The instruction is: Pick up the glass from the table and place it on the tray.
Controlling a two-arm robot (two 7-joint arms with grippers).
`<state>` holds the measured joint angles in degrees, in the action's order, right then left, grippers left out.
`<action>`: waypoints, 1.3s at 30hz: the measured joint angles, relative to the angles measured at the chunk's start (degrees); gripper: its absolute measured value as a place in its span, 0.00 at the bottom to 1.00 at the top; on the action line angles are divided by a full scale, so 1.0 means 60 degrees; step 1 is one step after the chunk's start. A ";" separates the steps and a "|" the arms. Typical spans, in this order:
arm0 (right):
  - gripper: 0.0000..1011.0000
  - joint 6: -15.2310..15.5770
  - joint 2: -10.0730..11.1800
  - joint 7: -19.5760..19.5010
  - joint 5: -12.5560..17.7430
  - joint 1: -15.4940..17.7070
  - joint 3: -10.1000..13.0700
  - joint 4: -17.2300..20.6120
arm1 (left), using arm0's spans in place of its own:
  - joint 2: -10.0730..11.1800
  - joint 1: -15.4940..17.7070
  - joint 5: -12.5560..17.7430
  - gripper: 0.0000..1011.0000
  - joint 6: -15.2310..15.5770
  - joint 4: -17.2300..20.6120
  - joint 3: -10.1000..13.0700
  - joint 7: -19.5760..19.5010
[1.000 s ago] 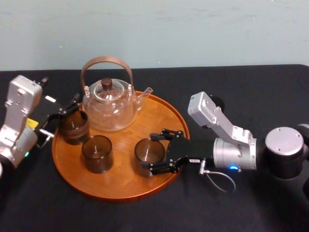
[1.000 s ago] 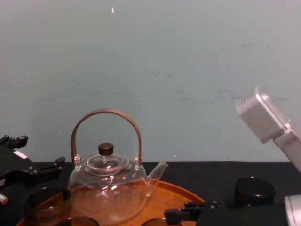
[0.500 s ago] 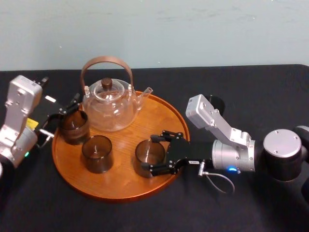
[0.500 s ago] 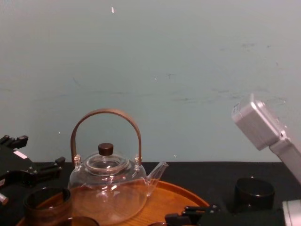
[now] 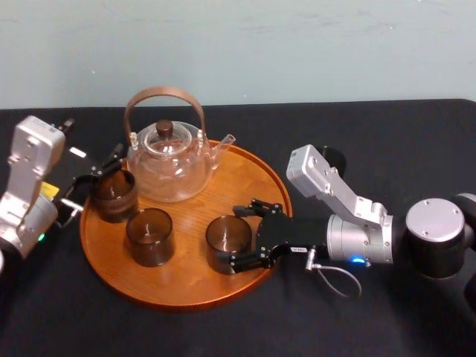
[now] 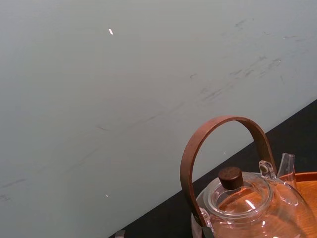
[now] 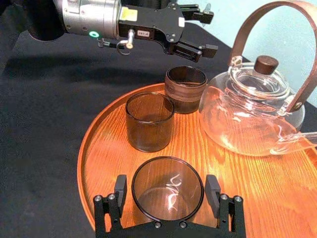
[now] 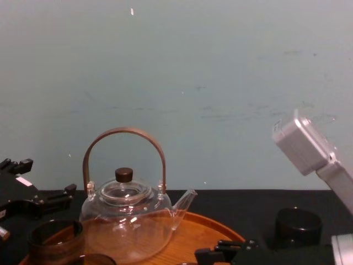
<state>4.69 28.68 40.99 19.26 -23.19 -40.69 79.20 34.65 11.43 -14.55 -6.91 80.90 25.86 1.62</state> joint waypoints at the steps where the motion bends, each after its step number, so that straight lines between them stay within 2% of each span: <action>1: 0.99 0.0000 0.0000 0.0001 0.0003 -0.0001 0.0000 0.0000 | 0.0000 0.0000 0.0000 0.99 0.0000 0.0000 0.0000 0.0001; 21: 0.99 -0.0001 0.0003 0.0025 0.0024 -0.0002 0.0003 0.0001 | 0.0000 0.0001 0.0001 0.99 0.0000 0.0000 0.0000 0.0000; 30: 0.99 -0.0104 0.0501 0.0317 0.0337 0.0255 0.0236 0.0422 | 0.0000 0.0000 0.0001 0.99 0.0000 0.0000 0.0000 0.0000; 38: 0.99 -0.0101 0.1309 0.0234 0.0768 0.0883 0.0706 0.1186 | 0.0000 0.0000 0.0000 0.99 0.0000 0.0000 0.0000 0.0000; 39: 0.99 -0.0101 0.1309 0.0234 0.0768 0.0883 0.0706 0.1186 | 0.0000 0.0000 0.0000 0.99 0.0000 0.0000 0.0000 0.0000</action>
<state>4.08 36.53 42.39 23.87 -17.89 -36.46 86.31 34.65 11.43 -14.55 -6.91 80.90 25.86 1.62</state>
